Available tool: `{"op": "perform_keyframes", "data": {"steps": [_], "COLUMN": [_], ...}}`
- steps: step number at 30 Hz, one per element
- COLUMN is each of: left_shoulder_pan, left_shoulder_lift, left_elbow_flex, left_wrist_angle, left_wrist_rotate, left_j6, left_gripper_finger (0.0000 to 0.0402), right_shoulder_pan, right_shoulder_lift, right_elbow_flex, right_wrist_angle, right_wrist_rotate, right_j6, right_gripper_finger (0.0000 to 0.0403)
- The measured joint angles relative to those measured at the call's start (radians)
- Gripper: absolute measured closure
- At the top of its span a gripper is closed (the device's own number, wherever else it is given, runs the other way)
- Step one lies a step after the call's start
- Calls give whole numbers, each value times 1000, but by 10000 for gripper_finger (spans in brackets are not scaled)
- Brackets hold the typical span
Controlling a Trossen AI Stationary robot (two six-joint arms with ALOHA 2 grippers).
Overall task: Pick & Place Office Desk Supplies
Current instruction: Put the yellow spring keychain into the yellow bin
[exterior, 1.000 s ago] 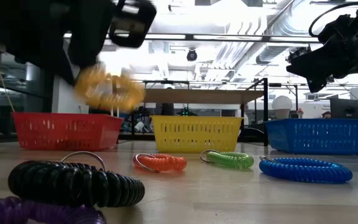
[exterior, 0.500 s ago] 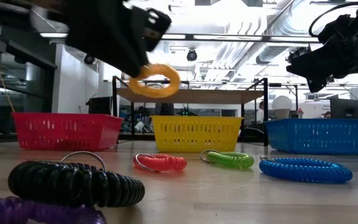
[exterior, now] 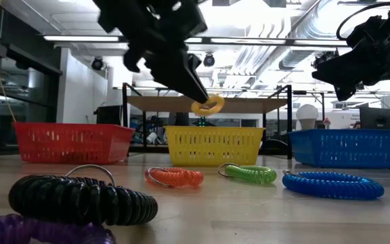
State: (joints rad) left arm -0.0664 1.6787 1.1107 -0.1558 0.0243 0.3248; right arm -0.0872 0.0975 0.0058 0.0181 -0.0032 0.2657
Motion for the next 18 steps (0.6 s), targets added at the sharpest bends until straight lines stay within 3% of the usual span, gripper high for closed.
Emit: {"op": "perform_keyframes", "data": {"steps": [7,18], "left_shoulder_pan": [101,102], "left_shoulder_lift": [0,52], "left_elbow_flex": [1,2], "left_wrist_angle": [-3,-50], "left_wrist_rotate": [54,60], "left_j6": [17,25], "left_gripper_finger": [365,365], "right_shoulder_pan": [0,0], "right_shoulder_lift": [0,0], "right_elbow_flex": [0,0], "right_wrist_angle": [0,0], "right_wrist_rotate": [0,0], "right_j6": [0,0], "right_gripper_finger": [309,309]}}
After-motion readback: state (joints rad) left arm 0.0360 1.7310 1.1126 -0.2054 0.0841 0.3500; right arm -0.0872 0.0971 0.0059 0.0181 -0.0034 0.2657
